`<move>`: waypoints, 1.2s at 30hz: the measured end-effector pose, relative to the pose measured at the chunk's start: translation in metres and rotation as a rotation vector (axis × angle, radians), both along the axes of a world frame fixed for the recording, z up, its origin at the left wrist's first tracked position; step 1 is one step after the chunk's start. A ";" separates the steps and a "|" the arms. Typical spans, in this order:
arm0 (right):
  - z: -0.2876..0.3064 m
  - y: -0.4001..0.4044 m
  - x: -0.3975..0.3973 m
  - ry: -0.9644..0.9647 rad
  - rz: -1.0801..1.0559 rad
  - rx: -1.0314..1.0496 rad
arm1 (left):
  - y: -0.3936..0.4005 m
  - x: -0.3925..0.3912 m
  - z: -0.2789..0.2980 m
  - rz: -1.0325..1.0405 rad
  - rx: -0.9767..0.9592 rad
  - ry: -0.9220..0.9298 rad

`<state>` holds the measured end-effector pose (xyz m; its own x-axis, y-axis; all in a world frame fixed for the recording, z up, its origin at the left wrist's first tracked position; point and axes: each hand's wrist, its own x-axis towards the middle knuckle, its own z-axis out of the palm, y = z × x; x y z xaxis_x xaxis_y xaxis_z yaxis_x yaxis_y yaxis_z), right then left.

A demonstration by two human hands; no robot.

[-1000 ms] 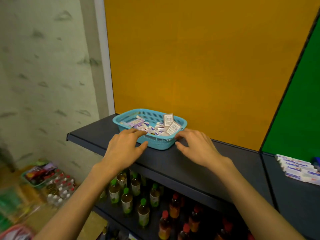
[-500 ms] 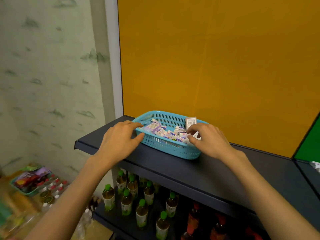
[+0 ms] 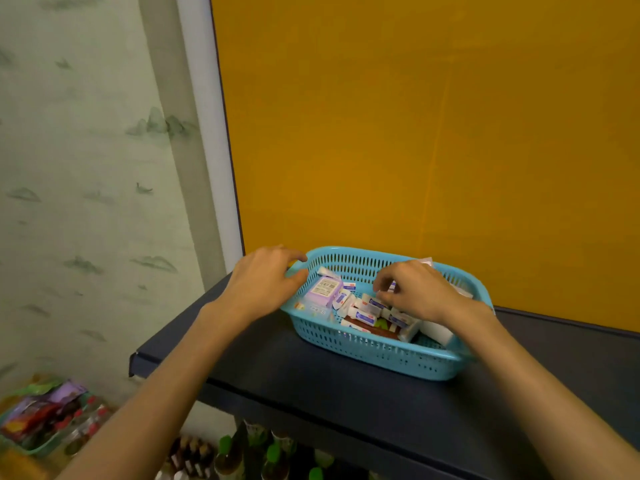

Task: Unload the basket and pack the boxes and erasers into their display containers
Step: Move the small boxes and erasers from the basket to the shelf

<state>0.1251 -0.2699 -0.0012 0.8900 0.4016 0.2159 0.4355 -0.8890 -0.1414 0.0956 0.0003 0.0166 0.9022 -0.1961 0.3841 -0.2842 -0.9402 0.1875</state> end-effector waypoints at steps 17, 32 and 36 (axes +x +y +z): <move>-0.029 0.031 0.039 0.257 -0.066 -0.143 | -0.045 0.144 -0.033 -0.289 0.463 0.106; -0.023 0.028 0.035 0.296 -0.101 -0.044 | -0.059 0.163 -0.050 -0.273 0.708 -0.002; -0.015 0.021 0.025 0.236 -0.125 0.007 | -0.060 0.163 -0.049 -0.280 0.727 0.031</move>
